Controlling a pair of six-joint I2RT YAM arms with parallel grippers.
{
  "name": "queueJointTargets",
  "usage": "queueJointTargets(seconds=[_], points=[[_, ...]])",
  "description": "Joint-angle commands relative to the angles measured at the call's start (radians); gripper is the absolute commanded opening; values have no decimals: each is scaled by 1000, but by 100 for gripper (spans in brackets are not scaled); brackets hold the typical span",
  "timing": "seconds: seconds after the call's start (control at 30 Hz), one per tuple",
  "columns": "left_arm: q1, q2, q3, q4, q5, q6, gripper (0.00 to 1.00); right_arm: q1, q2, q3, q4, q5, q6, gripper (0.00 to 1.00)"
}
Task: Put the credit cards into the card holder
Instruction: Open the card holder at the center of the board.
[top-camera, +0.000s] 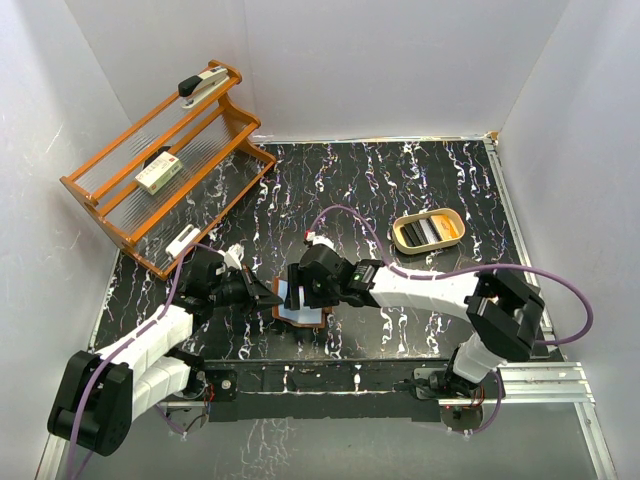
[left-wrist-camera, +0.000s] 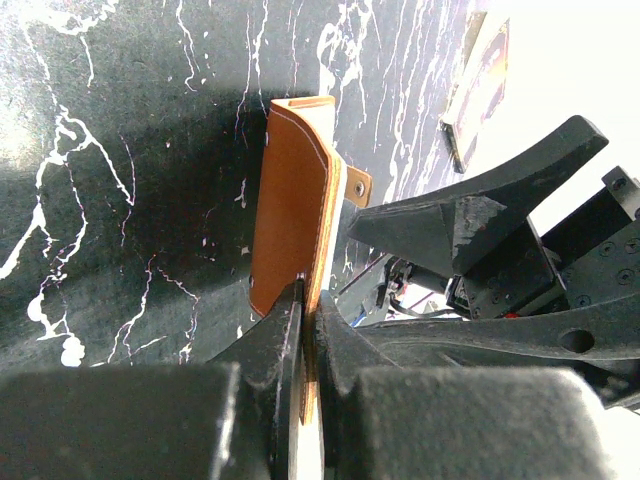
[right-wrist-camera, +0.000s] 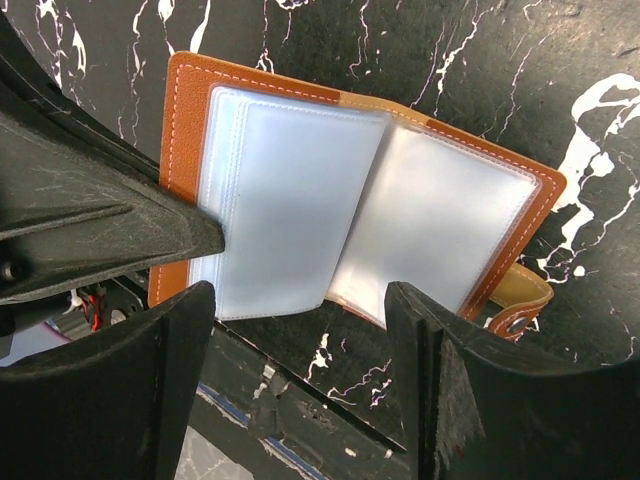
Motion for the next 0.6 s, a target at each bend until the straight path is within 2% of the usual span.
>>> queueJointTargets(seconds=[0.0, 0.27, 0.57], points=[[-3, -17, 25, -3, 17, -4, 0, 1, 20, 19, 70, -17, 7, 68], [-3, -15, 30, -4, 17, -5, 0, 1, 54, 11, 88, -27, 6, 67], [-3, -5, 28, -35, -5, 23, 0, 1, 13, 2, 19, 49, 5, 66]])
